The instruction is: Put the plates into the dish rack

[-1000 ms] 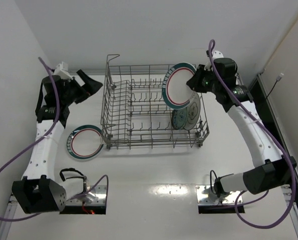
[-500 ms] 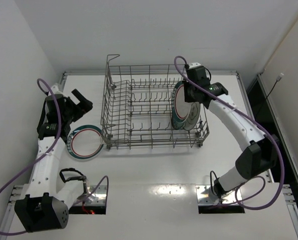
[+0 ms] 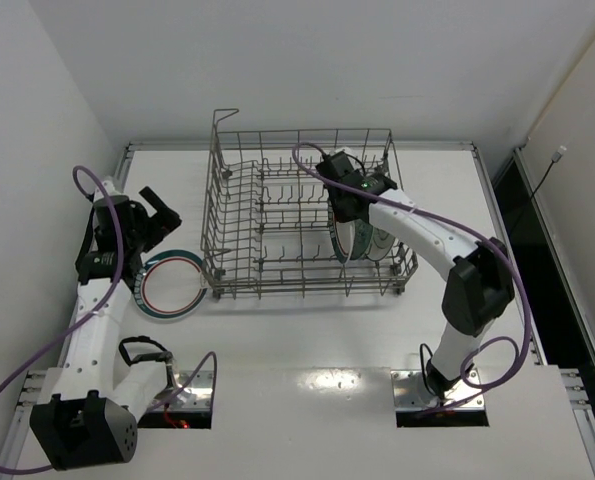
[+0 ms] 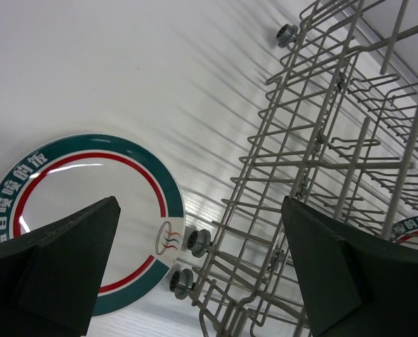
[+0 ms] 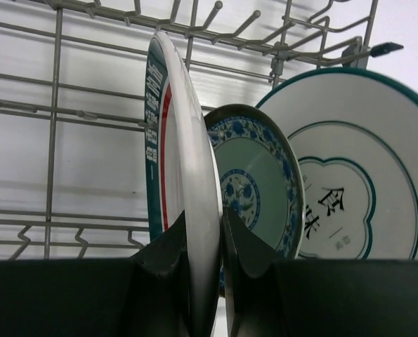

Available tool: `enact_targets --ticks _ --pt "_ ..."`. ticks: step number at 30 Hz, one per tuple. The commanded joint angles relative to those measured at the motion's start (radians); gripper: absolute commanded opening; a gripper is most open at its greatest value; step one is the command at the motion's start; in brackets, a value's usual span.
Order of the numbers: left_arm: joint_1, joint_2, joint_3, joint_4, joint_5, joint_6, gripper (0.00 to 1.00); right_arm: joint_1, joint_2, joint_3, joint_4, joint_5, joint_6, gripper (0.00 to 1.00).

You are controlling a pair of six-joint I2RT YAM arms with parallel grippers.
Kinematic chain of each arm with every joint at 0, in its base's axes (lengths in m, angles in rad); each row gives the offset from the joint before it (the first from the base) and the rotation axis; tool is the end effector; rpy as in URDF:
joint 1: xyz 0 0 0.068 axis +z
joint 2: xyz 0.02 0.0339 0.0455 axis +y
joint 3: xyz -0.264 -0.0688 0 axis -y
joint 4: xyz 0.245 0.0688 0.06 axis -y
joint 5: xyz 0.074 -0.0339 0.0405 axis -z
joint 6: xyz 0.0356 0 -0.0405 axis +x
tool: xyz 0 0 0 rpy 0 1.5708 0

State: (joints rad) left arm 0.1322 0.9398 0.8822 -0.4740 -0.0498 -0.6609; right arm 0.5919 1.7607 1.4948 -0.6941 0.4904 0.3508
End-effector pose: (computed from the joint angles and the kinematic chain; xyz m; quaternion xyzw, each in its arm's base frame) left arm 0.2047 0.0290 0.3169 -0.3466 0.7956 -0.1088 0.4848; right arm 0.3267 0.1995 0.2799 -0.0388 0.9273 -0.0738 0.3650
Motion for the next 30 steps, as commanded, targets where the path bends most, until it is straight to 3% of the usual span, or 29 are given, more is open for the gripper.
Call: enact_targets --ticks 1,3,6,7,13,16,19,22,24,30 --pt "0.009 -0.018 -0.014 0.008 -0.015 -0.013 1.00 0.005 0.005 0.053 -0.050 0.059 0.060 0.00" --pt "0.009 -0.018 -0.046 0.020 -0.015 -0.023 1.00 -0.006 0.005 0.053 -0.062 0.059 0.074 0.00" --pt "0.029 -0.018 -0.089 0.032 -0.005 -0.023 1.00 -0.015 0.005 0.053 -0.071 0.047 0.074 0.15" --pt "0.029 -0.018 -0.098 0.046 -0.005 -0.023 1.00 -0.015 -0.004 0.053 -0.090 0.047 0.074 0.25" --pt "0.061 0.005 -0.144 0.077 0.005 -0.054 1.00 -0.015 -0.079 0.182 -0.175 0.097 0.065 0.48" --pt "0.108 0.040 -0.196 0.100 0.042 -0.112 1.00 -0.024 -0.147 0.205 -0.176 0.080 0.040 0.52" --pt "0.205 0.070 -0.293 0.161 0.212 -0.196 1.00 -0.033 -0.211 0.205 -0.151 -0.022 0.025 0.54" --pt "0.273 0.080 -0.370 0.207 0.278 -0.256 1.00 -0.033 -0.254 0.196 -0.140 -0.076 0.025 0.54" --pt "0.282 0.080 -0.370 0.196 0.263 -0.256 1.00 -0.033 -0.264 0.160 -0.131 -0.095 0.025 0.54" --pt "0.270 0.027 -0.270 0.011 0.044 -0.224 1.00 -0.033 -0.288 0.088 -0.104 -0.135 0.034 0.54"
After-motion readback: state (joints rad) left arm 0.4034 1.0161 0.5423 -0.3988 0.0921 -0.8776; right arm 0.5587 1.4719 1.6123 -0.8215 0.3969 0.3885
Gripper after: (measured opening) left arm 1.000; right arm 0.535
